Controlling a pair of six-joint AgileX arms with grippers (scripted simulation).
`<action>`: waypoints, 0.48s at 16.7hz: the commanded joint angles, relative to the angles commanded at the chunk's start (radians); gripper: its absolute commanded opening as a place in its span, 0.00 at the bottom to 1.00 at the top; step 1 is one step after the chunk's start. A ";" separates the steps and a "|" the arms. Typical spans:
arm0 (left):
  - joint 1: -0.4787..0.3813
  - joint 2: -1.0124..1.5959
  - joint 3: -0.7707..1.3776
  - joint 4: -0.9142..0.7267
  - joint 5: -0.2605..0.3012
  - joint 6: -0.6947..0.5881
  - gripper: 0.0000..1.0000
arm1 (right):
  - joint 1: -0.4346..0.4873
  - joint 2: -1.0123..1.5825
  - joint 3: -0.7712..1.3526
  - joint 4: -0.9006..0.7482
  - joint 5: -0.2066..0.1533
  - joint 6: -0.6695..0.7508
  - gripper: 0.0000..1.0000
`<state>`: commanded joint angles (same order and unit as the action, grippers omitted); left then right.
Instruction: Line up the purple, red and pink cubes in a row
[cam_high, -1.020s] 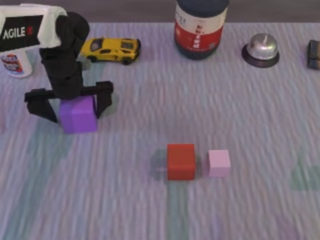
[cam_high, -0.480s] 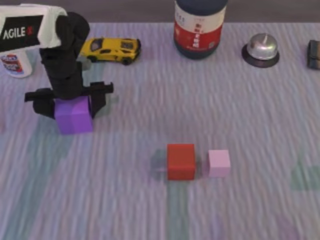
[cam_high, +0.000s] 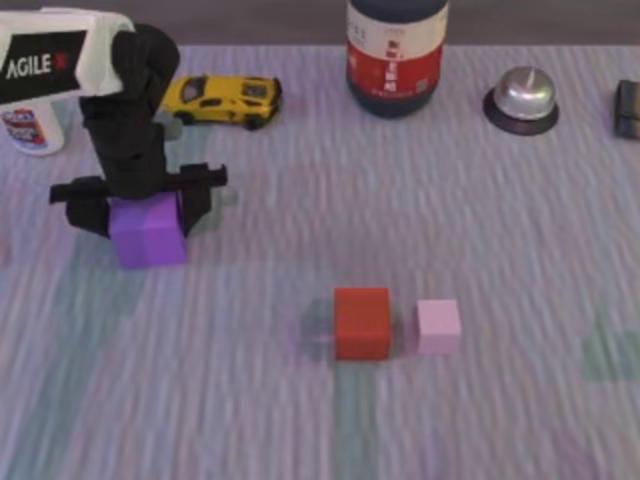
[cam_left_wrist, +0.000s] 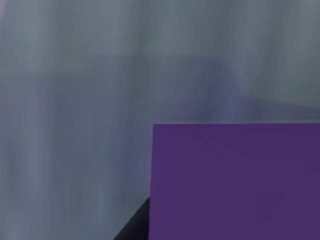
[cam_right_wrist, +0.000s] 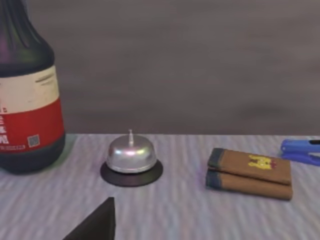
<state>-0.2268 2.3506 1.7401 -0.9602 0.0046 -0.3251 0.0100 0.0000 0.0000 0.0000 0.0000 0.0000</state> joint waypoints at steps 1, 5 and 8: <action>0.000 0.000 0.000 0.000 0.000 0.000 0.00 | 0.000 0.000 0.000 0.000 0.000 0.000 1.00; 0.002 -0.010 0.017 -0.019 -0.001 0.002 0.00 | 0.000 0.000 0.000 0.000 0.000 0.000 1.00; 0.011 -0.037 0.080 -0.116 -0.001 -0.001 0.00 | 0.000 0.000 0.000 0.000 0.000 0.000 1.00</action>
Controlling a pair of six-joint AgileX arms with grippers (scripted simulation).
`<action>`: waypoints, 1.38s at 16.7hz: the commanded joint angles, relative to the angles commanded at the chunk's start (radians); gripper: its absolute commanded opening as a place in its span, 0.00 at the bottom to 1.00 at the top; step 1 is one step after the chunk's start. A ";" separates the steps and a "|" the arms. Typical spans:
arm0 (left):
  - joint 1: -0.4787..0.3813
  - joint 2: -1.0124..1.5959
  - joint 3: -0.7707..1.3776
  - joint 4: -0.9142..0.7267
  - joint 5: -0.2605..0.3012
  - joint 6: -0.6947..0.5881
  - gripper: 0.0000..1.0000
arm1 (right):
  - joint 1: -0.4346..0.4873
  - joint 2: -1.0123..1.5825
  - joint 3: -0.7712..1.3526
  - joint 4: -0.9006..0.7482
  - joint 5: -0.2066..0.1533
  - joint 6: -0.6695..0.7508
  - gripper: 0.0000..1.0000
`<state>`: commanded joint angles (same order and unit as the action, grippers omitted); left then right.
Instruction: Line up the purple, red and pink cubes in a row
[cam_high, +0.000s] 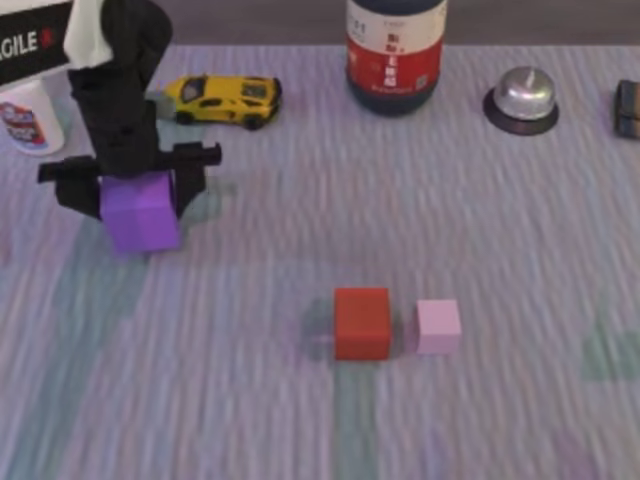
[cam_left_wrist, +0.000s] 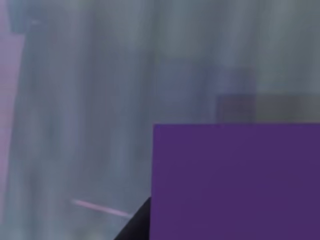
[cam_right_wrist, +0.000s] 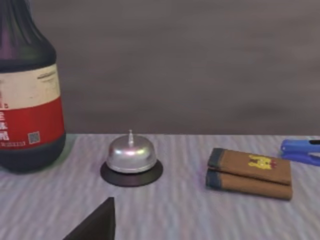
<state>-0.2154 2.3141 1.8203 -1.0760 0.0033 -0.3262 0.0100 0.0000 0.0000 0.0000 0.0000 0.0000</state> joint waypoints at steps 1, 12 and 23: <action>0.003 -0.011 0.024 -0.040 0.000 0.000 0.00 | 0.000 0.000 0.000 0.000 0.000 0.000 1.00; -0.059 -0.087 0.020 -0.104 -0.001 -0.038 0.00 | 0.000 0.000 0.000 0.000 0.000 0.000 1.00; -0.353 -0.310 -0.259 -0.047 -0.002 -0.231 0.00 | 0.000 0.000 0.000 0.000 0.000 0.000 1.00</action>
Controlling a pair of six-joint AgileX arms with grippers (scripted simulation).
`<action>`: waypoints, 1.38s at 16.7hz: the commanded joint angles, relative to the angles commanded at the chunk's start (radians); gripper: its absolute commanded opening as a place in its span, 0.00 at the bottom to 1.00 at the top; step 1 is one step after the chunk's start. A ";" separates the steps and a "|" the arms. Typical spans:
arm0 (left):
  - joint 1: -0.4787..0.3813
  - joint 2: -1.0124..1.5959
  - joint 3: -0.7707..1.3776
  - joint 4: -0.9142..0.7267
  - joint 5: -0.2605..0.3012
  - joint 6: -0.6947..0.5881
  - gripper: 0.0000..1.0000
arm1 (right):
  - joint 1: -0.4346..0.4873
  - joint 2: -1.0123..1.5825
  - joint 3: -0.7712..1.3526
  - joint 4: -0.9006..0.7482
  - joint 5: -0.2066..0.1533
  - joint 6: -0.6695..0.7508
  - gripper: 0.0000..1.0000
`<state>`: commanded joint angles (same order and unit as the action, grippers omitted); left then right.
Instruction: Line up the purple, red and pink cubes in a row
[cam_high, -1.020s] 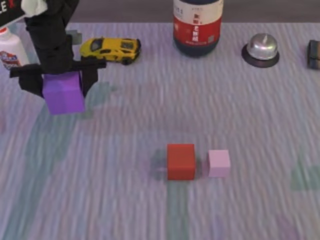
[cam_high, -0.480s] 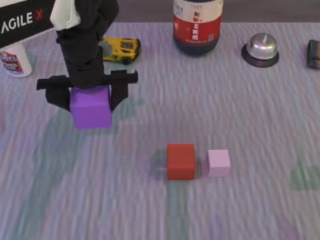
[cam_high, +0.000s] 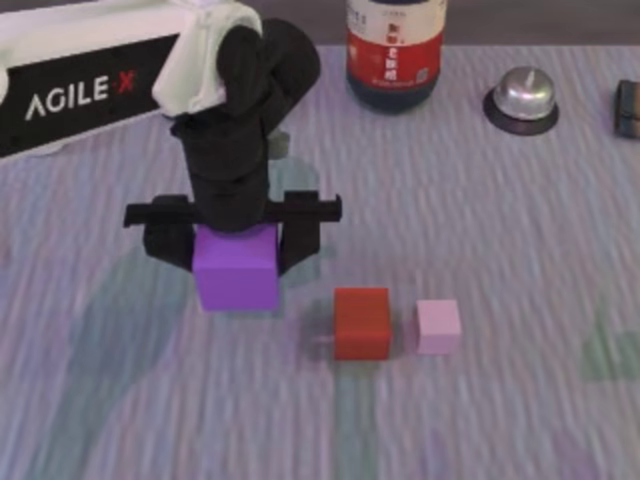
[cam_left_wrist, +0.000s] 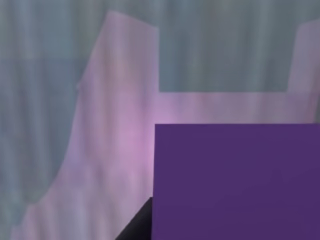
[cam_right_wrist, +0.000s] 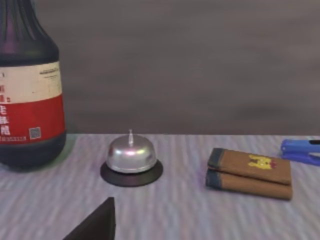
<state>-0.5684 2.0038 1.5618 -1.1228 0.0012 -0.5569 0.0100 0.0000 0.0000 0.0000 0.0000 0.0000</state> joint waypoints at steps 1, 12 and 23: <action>0.000 0.000 0.000 0.000 0.000 0.000 0.00 | 0.000 0.000 0.000 0.000 0.000 0.000 1.00; -0.001 0.078 -0.173 0.252 0.001 0.000 0.00 | 0.000 0.000 0.000 0.000 0.000 0.000 1.00; -0.001 0.079 -0.174 0.253 0.001 0.000 0.60 | 0.000 0.000 0.000 0.000 0.000 0.000 1.00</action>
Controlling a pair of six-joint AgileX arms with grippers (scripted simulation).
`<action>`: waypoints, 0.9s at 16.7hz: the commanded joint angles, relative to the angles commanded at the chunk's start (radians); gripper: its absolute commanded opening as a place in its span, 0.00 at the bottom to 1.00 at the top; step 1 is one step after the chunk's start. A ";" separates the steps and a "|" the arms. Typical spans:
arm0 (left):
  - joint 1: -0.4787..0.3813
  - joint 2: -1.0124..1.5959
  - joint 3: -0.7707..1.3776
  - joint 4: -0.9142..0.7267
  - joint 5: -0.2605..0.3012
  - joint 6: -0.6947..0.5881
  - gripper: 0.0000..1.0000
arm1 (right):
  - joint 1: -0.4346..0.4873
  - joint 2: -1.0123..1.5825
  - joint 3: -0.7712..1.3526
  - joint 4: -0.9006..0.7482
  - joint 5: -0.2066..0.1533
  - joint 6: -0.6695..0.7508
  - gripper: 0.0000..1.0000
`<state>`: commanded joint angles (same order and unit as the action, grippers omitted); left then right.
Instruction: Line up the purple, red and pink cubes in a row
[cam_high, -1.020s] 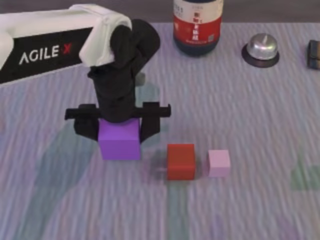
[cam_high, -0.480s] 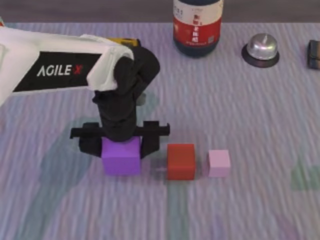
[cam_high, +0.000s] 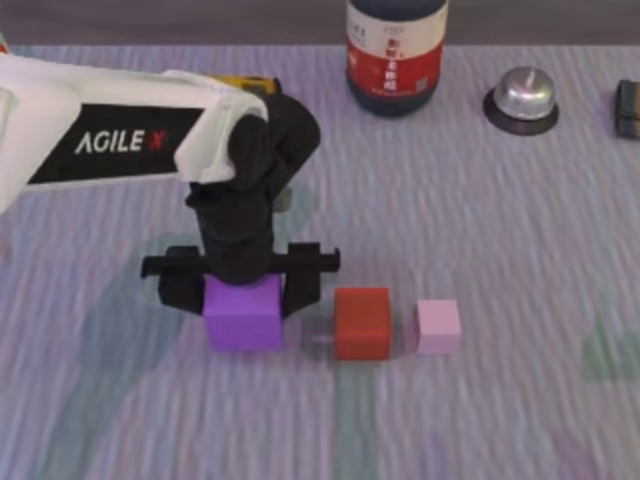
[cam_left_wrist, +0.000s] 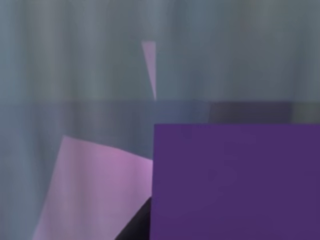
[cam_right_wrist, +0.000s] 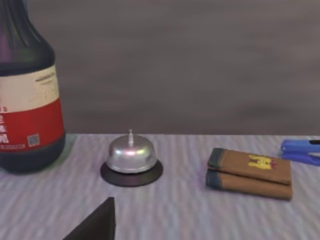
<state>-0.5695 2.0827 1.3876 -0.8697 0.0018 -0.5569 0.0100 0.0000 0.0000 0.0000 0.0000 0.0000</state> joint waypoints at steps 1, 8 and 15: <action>0.000 0.000 0.000 0.000 0.000 0.000 0.68 | 0.000 0.000 0.000 0.000 0.000 0.000 1.00; 0.000 0.000 0.000 0.000 0.000 0.000 1.00 | 0.000 0.000 0.000 0.000 0.000 0.000 1.00; 0.001 -0.002 0.004 -0.004 0.000 0.000 1.00 | 0.000 0.000 0.000 0.000 0.000 0.000 1.00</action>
<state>-0.5682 2.0812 1.3912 -0.8733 0.0017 -0.5567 0.0100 0.0000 0.0000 0.0000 0.0000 0.0000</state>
